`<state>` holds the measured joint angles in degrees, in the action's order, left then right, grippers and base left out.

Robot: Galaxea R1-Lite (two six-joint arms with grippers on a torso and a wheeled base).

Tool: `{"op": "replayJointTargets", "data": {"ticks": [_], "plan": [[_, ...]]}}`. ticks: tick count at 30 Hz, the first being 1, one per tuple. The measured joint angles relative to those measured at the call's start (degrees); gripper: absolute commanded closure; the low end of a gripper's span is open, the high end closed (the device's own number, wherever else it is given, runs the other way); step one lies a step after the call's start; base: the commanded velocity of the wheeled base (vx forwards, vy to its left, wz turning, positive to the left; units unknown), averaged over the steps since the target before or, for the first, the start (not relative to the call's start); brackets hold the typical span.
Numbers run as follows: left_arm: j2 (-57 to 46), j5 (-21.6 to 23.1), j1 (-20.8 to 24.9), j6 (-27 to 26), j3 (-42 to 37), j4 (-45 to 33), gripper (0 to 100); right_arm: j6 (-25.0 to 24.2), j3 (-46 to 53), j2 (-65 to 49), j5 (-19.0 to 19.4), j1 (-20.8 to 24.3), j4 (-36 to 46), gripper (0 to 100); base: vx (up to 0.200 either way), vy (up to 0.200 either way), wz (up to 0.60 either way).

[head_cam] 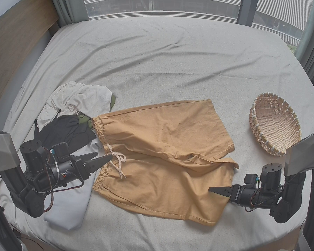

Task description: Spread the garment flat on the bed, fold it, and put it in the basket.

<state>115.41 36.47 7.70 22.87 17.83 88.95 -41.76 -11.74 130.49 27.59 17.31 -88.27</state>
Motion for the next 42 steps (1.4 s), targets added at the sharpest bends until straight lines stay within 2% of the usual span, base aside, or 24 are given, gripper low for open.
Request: {"op": "replayJointTargets", "data": {"ticks": [8, 22, 28, 34, 39, 42], "plan": [[0.0, 0.0, -0.4, 0.0, 0.0, 0.0, 0, -2.4, 0.1, -1.7, 0.6, 0.4, 0.0, 0, 0.000, 0.000, 0.00], [-0.1, 0.0, -0.5, 0.0, 0.2, 0.0, 0, -7.7, 7.3, -14.1, 7.1, 0.5, 0.1, 0, 0.000, 0.000, 0.00], [-0.1, 0.0, -0.5, 0.0, 0.2, 0.0, 0, -8.4, 10.1, -18.5, 9.3, -1.9, 0.2, 0, 0.000, 0.000, 0.00], [-0.1, 0.0, -0.5, 0.0, 0.2, 0.0, 0, -12.4, 10.7, -25.2, 11.6, -6.6, 1.0, 0, 0.000, 0.000, 0.00], [-0.1, 0.0, -0.4, 0.0, 0.3, 0.0, 0, -7.3, 10.7, -28.2, 11.9, -9.0, 3.8, 0, 0.000, 0.000, 0.00], [-0.1, 0.0, -0.4, 0.0, 0.3, 0.0, 0, -0.2, 10.7, -26.5, 11.1, -9.3, 5.1, 0, 0.000, 0.000, 0.00]]}}
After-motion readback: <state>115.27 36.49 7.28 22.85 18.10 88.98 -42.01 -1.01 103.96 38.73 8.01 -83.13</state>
